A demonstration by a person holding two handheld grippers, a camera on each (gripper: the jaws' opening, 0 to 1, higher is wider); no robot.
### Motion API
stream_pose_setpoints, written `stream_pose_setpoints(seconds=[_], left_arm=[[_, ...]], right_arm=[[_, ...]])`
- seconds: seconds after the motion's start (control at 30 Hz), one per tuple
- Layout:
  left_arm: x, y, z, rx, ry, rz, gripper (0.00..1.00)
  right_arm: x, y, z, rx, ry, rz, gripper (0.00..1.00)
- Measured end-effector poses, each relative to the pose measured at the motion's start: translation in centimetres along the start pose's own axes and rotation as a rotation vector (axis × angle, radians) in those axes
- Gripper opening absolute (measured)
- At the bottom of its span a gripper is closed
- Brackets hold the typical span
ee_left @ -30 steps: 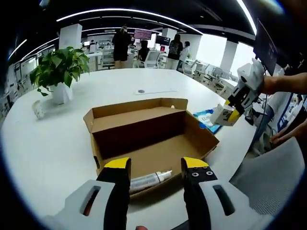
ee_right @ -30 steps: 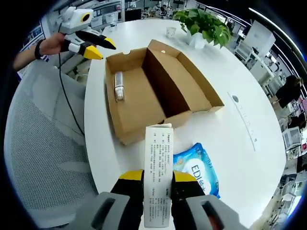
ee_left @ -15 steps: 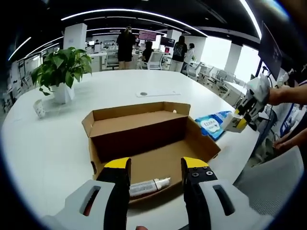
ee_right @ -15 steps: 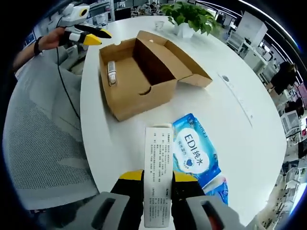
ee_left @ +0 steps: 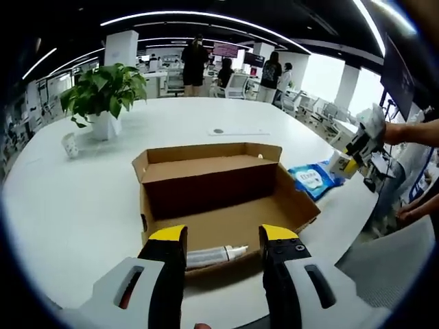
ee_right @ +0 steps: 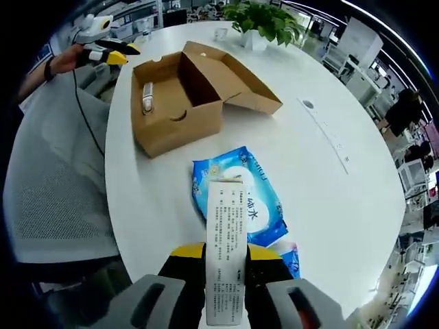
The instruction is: Operate the shoe box by opening the lid, removing the specified soft item, and placing it in the target area until the item is outside and the box remains undamaged.
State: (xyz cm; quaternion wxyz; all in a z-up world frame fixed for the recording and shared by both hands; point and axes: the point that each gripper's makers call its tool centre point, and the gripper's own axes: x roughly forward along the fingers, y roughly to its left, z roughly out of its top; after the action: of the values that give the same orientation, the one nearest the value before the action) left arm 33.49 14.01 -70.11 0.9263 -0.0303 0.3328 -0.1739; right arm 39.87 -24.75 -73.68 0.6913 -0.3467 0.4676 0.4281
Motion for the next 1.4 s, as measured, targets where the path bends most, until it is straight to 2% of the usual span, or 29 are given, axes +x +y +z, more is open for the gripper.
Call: stream_pose_setpoints(seconds=[0.33,0.63,0.8,1.07,1.4], left_arm=[[-2.1,0.9,-0.5,-0.005,0.003,0.052,0.43],[-3.5,1.7,-0.8,-0.007,0.003,0.093,0.43],[-4.3,2.0,-0.9,-0.009,0.002,0.114,0.43],[-5.0,2.4,-1.5,-0.038,0.005,0.144,0.43],[-5.4,2.3,-2.1,-0.052,0.016,0.160,0.43]], right_arm=[[-0.9,-6.8,-0.5,-0.070,0.026,-0.047,0.17],[0.8,-12.0,-2.0,-0.069,0.059,-0.071,0.17],[2.1,-14.0,-2.9,-0.066,0.077,-0.079,0.17],[4.3,-15.9,-3.6,-0.055,0.088,-0.082,0.17],[6.3,-15.9,-4.7,-0.068,0.111,-0.052,0.17]])
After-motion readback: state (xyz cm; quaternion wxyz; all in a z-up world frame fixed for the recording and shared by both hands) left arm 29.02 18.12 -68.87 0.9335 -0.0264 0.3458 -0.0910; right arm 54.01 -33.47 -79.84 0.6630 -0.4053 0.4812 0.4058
